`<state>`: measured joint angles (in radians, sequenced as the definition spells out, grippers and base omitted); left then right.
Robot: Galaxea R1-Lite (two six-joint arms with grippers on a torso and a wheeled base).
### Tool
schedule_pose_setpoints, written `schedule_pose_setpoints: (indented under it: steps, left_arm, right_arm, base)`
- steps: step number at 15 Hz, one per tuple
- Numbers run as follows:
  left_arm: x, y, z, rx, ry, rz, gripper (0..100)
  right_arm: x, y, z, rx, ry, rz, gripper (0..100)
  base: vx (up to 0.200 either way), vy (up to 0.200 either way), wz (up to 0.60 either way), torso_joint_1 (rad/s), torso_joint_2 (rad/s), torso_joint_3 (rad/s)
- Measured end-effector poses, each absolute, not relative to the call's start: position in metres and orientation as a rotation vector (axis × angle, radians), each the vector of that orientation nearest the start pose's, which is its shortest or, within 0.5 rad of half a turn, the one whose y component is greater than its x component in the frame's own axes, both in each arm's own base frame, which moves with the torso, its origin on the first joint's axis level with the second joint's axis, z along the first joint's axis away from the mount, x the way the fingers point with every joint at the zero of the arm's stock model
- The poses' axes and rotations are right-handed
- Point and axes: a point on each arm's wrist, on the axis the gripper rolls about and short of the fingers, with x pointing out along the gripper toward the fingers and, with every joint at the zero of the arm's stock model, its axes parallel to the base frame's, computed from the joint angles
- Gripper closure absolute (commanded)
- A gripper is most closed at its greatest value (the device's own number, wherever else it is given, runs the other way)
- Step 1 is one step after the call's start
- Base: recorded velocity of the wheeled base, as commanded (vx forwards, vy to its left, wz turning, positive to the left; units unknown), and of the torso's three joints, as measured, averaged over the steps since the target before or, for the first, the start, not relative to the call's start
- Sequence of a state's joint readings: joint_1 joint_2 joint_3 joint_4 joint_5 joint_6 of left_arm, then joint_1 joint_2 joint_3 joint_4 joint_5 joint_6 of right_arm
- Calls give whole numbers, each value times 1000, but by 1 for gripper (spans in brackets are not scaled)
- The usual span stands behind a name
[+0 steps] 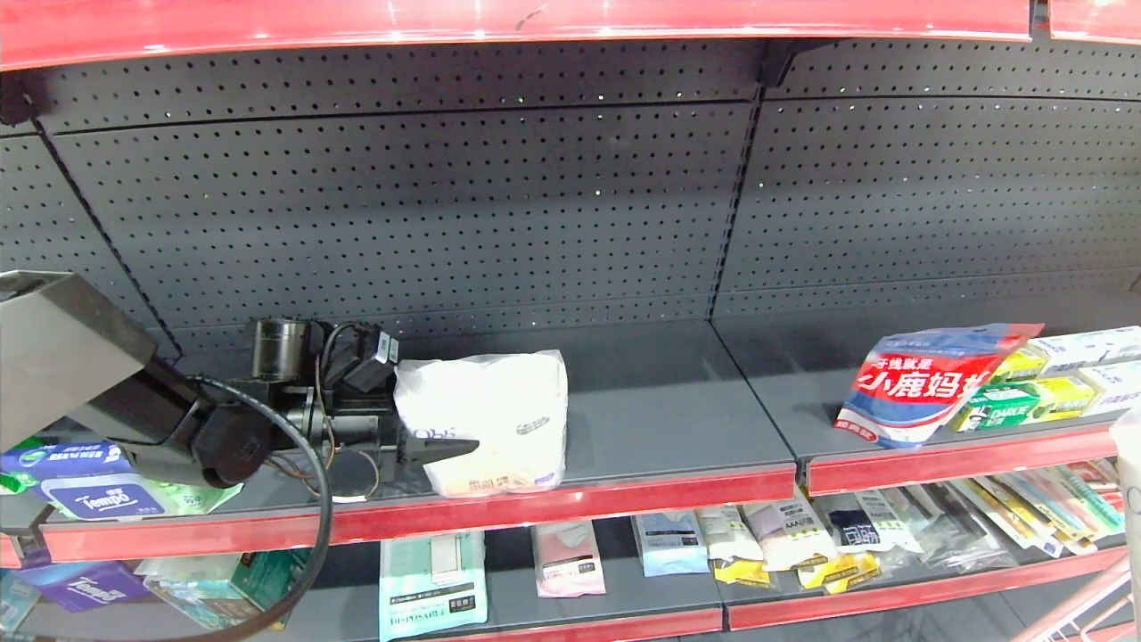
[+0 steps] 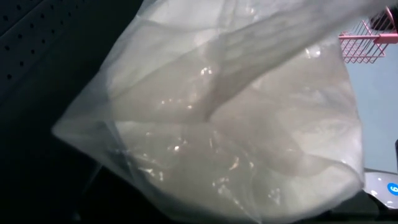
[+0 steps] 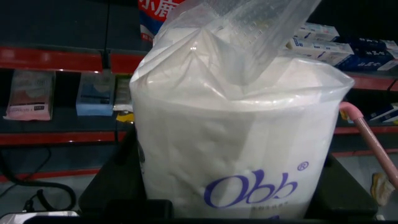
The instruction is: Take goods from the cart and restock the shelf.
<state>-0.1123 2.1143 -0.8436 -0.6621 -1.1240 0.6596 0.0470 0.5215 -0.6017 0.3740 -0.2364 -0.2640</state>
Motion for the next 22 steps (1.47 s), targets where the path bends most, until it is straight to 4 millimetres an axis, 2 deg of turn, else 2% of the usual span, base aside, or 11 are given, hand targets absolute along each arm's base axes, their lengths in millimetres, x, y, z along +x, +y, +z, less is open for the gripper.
schedule_pose_setpoints:
  steps: [7, 8, 14, 22]
  left_arm:
    - [349, -59, 61, 268, 163, -1275, 100]
    - [349, -59, 61, 267, 165, -1275, 0]
    - [345, -58, 58, 251, 187, -1275, 0]
    - [316, -54, 82, 191, 206, -1267, 0]
  right_arm:
    - [5, -5, 210, -305, 313, -148, 100]
    - [5, -5, 210, -305, 313, -148, 100]
    - [5, -5, 210, -305, 313, -149, 100]
    - [5, -5, 207, -306, 319, -151, 100]
  base:
    - [0, 0, 0, 0, 0, 0]
    - [0, 0, 0, 0, 0, 0]
    - [0, 0, 0, 0, 0, 0]
    - [0, 0, 0, 0, 0, 0]
